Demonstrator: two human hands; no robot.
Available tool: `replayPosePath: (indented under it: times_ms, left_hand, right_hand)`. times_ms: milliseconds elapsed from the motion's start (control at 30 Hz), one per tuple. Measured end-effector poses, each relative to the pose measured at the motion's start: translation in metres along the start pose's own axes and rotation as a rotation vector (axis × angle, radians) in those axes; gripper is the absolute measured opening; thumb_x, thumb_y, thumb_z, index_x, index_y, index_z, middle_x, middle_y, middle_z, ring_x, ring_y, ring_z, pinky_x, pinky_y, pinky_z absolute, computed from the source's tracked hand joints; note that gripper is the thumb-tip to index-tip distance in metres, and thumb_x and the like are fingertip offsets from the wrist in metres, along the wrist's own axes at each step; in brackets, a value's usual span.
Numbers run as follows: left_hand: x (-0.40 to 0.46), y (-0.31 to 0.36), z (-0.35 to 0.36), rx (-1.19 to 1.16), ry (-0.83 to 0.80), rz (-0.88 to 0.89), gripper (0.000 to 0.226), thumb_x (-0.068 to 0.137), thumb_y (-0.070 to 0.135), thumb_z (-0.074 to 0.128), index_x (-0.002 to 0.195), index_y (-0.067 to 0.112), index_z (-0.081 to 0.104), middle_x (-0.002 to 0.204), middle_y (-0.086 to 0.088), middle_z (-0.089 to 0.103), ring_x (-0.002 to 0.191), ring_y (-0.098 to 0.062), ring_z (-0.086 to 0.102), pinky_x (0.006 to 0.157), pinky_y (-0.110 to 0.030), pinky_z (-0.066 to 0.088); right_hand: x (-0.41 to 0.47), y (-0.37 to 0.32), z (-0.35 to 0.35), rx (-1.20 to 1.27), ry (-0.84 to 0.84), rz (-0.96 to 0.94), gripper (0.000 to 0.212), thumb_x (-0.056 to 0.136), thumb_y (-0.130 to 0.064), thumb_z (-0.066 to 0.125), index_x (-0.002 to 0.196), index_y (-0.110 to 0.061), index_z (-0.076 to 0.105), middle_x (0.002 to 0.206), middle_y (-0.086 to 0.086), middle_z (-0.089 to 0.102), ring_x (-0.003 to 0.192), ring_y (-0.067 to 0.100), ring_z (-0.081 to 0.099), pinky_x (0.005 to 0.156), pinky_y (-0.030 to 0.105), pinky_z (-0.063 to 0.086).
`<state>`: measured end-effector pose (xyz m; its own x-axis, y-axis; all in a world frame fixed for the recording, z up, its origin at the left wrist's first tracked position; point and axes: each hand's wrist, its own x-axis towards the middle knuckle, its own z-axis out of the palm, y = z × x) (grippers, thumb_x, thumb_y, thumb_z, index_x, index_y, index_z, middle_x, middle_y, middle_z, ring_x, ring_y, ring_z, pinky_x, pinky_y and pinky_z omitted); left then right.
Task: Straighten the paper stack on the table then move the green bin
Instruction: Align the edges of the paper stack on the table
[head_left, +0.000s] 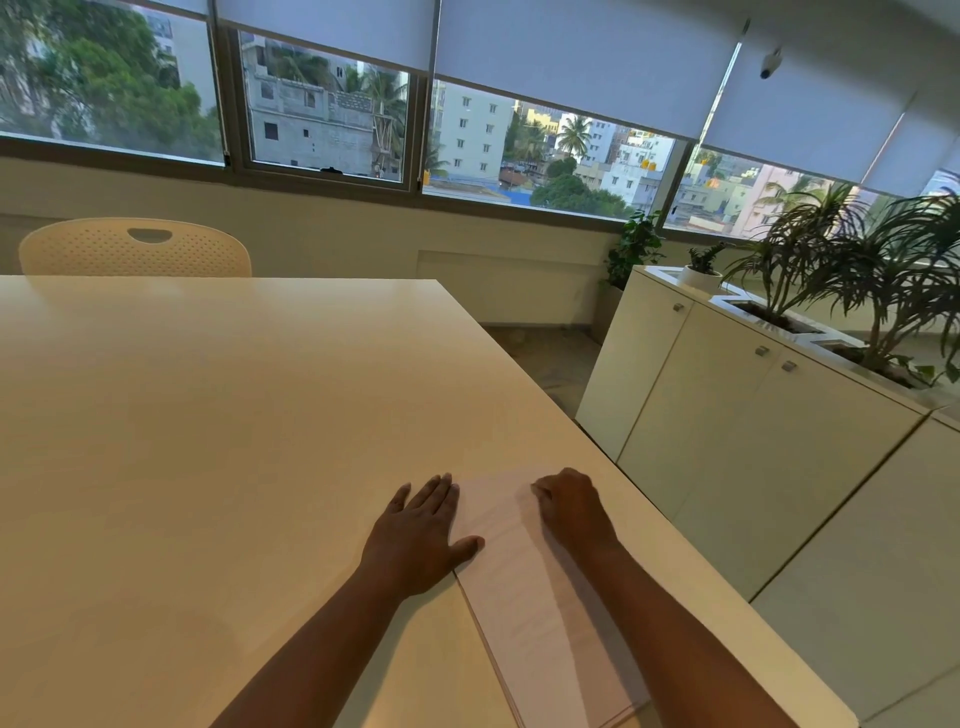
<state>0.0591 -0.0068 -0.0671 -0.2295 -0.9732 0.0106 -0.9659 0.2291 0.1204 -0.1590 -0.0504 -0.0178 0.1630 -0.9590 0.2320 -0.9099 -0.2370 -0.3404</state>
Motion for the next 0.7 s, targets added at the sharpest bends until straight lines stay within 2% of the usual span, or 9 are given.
replayPosePath:
  times_ms: [100,167,233,300,400,467,600,667,700]
  left_hand:
    - [0.000,0.001,-0.001,0.002,-0.001,0.000,0.087,0.092,0.074,0.012,0.157,0.016,-0.003,0.164,0.001,-0.008,0.151,-0.010,-0.008,0.122,-0.038,-0.007]
    - [0.000,0.001,-0.001,0.002,0.000,-0.001,0.087,0.093,0.073,0.013,0.157,0.016,-0.002,0.165,0.000,-0.007,0.151,-0.011,-0.008,0.123,-0.038,-0.006]
    - [-0.001,0.001,-0.001,0.004,0.002,-0.003,0.086,0.093,0.073,0.013,0.157,0.016,-0.002,0.165,0.000,-0.006,0.151,-0.011,-0.008,0.123,-0.039,-0.006]
    - [-0.001,0.001,-0.002,0.004,-0.005,-0.002,0.086,0.093,0.073,0.013,0.156,0.016,-0.003,0.165,0.000,-0.007,0.151,-0.011,-0.008,0.123,-0.039,-0.006]
    - [-0.002,0.001,-0.003,0.001,-0.009,-0.003,0.087,0.093,0.073,0.013,0.156,0.016,-0.003,0.164,0.000,-0.008,0.151,-0.012,-0.008,0.123,-0.039,-0.006]
    - [-0.001,0.002,-0.003,0.005,-0.010,-0.001,0.087,0.093,0.073,0.013,0.156,0.017,-0.003,0.164,0.000,-0.008,0.151,-0.012,-0.008,0.123,-0.039,-0.005]
    - [-0.001,0.001,-0.002,-0.003,-0.001,-0.004,0.087,0.093,0.073,0.014,0.156,0.016,-0.003,0.164,0.000,-0.008,0.151,-0.011,-0.008,0.123,-0.039,-0.006]
    - [-0.001,0.000,-0.002,-0.001,-0.002,0.002,0.087,0.093,0.073,0.013,0.156,0.016,-0.003,0.164,0.000,-0.008,0.151,-0.010,-0.008,0.123,-0.039,-0.006]
    - [-0.001,0.000,-0.003,0.000,-0.002,0.005,0.087,0.093,0.074,0.013,0.156,0.017,-0.003,0.164,0.001,-0.009,0.151,-0.010,-0.008,0.123,-0.039,-0.006]
  right_hand:
    - [0.002,-0.012,0.005,-0.044,0.023,-0.032,0.027,0.096,-0.011,0.046,0.085,-0.003,0.069,0.088,0.015,0.063,0.082,0.025,0.061,0.068,0.024,0.037]
    - [-0.005,-0.029,0.017,-0.021,-0.025,-0.134,0.027,0.096,-0.014,0.048,0.081,-0.006,0.069,0.082,0.011,0.061,0.071,0.019,0.058,0.065,0.025,0.041]
    - [-0.010,-0.031,0.022,0.010,-0.051,-0.189,0.027,0.098,-0.019,0.049,0.083,-0.010,0.071,0.082,0.008,0.063,0.069,0.014,0.057,0.066,0.022,0.046]
    - [-0.007,-0.018,0.015,0.026,-0.036,-0.141,0.029,0.098,-0.019,0.048,0.084,-0.009,0.072,0.084,0.010,0.066,0.072,0.014,0.057,0.067,0.017,0.038]
    - [-0.001,-0.001,0.002,0.028,0.020,0.017,0.028,0.096,-0.015,0.049,0.084,-0.004,0.072,0.088,0.017,0.067,0.083,0.024,0.061,0.067,0.019,0.030]
    - [0.000,-0.002,0.003,-0.004,0.052,0.010,0.028,0.096,-0.014,0.049,0.084,-0.004,0.072,0.086,0.015,0.065,0.082,0.026,0.062,0.066,0.020,0.031]
    - [-0.011,-0.012,0.016,0.022,-0.034,-0.149,0.028,0.095,-0.017,0.052,0.079,-0.006,0.072,0.076,0.009,0.064,0.068,0.016,0.056,0.065,0.023,0.042]
    - [-0.009,-0.002,0.008,0.021,-0.023,-0.124,0.028,0.095,-0.016,0.052,0.080,-0.005,0.072,0.078,0.012,0.067,0.072,0.017,0.058,0.070,0.028,0.048]
    - [-0.006,0.003,0.003,0.000,-0.012,-0.071,0.029,0.094,-0.014,0.050,0.074,-0.004,0.069,0.077,0.014,0.066,0.072,0.021,0.057,0.069,0.030,0.047]
